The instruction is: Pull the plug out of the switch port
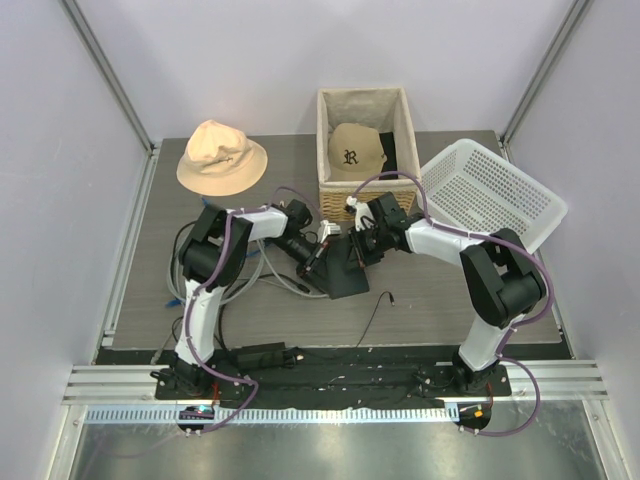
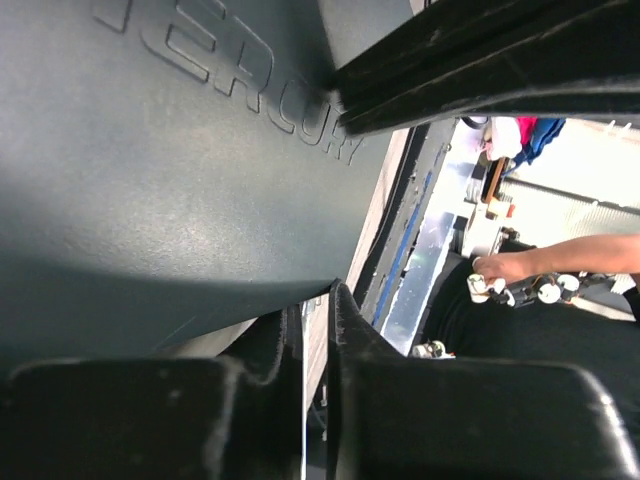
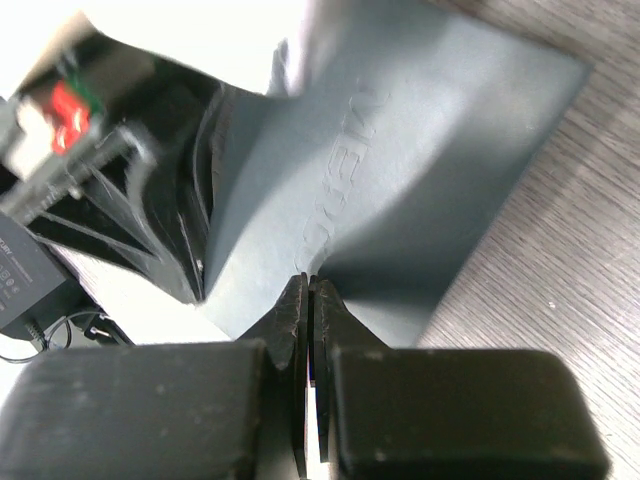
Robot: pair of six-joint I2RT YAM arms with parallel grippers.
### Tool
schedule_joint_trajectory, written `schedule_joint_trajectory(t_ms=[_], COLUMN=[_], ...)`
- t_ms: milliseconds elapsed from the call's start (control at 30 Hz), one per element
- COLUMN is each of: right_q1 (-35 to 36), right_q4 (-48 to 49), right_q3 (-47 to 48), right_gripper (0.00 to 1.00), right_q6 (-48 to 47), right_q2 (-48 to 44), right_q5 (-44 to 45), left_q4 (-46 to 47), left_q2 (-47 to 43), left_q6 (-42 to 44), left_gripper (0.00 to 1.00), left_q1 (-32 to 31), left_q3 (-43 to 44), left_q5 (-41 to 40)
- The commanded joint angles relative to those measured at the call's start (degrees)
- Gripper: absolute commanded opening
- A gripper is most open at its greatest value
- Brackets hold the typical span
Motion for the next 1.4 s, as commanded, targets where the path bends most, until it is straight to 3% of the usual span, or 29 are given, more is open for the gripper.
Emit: schedule_joint_trajectory(t_ms=[0, 167, 367, 500, 600, 700, 767, 867, 1000, 1233, 1367], right_q1=[0.2, 0.1, 0.2, 0.2, 0.2, 0.1, 0.2, 0.1, 0.2, 0.2, 0.2], right_q4=[-4.1, -4.1, -4.7, -4.9, -5.2, -5.4, -5.2, -4.7, -4.3, -4.4, -4.6], right_q3=[-1.3, -1.5, -1.8, -2.0, -2.0, -2.1, -2.2, -2.7, -3.3, -4.7, -5.2], right_gripper=[0.01, 0.01, 0.01, 0.01, 0.01, 0.01, 0.01, 0.01, 0.01, 0.01, 0.01], right_q6=[-2.4, -2.7, -4.2, -4.6, -5.3, -5.7, -5.8, -5.7, -5.7, -5.8, -6.4], right_q2=[0.0, -0.6, -0.6, -1.0, -1.2, -1.2, -1.2, -1.3, -1.9, -2.8, -3.1], right_q5=[5.5, 5.4, 5.2, 5.4, 5.5, 5.4, 5.2, 4.7, 4.5, 4.9, 5.2], left_q4=[3.2, 2.6, -6.4, -6.3, -4.2, -1.1, -0.1, 1.3, 1.5, -0.5, -7.9], left_q2=[3.4, 3.4, 7.0, 8.5, 9.2, 8.6, 8.5, 8.5, 8.9, 8.8, 9.7], left_q6=[0.6, 0.3, 7.1, 7.0, 4.4, 2.2, 1.0, -0.4, -0.3, 1.9, 4.7], left_gripper=[0.00, 0.00, 0.03, 0.06, 0.27, 0.32, 0.28, 0.12, 0.00, 0.00, 0.00], left_q1=[-3.7, -3.6, -2.2, -2.1, -2.3, -2.9, -3.7, -5.1, -5.5, -5.5, -5.3], left_q3=[-0.9, -0.8, 3.2, 3.5, 2.9, 1.3, 0.4, -0.3, -0.8, 0.7, 4.6], left_q5=[-17.4, -18.0, -4.2, -2.9, -5.6, -8.4, -10.9, -13.3, -12.0, -10.2, -7.3])
